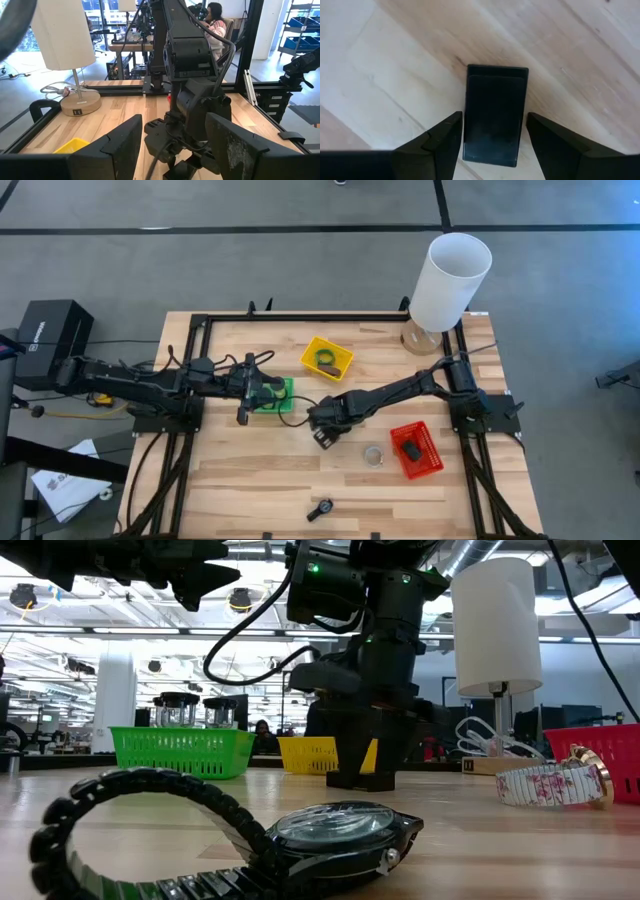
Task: Pick & Place Office items
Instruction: Put the black digital clock into the red basket
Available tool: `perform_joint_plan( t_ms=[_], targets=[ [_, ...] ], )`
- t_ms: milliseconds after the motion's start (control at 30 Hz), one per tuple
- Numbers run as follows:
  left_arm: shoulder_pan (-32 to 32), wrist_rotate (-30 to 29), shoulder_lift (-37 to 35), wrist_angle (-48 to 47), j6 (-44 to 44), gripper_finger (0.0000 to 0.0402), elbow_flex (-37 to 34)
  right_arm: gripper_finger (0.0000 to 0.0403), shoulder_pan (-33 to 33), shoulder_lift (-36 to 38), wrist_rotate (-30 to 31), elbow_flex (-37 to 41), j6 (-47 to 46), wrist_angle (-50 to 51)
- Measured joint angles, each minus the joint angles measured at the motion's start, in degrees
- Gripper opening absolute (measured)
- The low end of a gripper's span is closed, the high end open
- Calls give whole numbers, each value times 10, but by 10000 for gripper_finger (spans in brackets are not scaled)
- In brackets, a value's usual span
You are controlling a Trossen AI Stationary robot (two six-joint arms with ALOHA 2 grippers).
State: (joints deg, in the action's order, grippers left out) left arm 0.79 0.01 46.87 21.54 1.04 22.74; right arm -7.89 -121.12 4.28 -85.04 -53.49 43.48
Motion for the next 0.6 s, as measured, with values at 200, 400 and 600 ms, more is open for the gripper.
perform_joint_plan(
  t_ms=[200, 400, 600],
  targets=[
    [0, 0, 0, 0, 0, 213, 0, 206, 5, 0, -6, 0, 64, -4],
    [0, 0, 0, 0, 0, 213, 0, 158, 5, 0, -5, 0, 86, -1],
    [0, 0, 0, 0, 0, 213, 0, 151, 6, 0, -4, 0, 165, -3]
  ],
)
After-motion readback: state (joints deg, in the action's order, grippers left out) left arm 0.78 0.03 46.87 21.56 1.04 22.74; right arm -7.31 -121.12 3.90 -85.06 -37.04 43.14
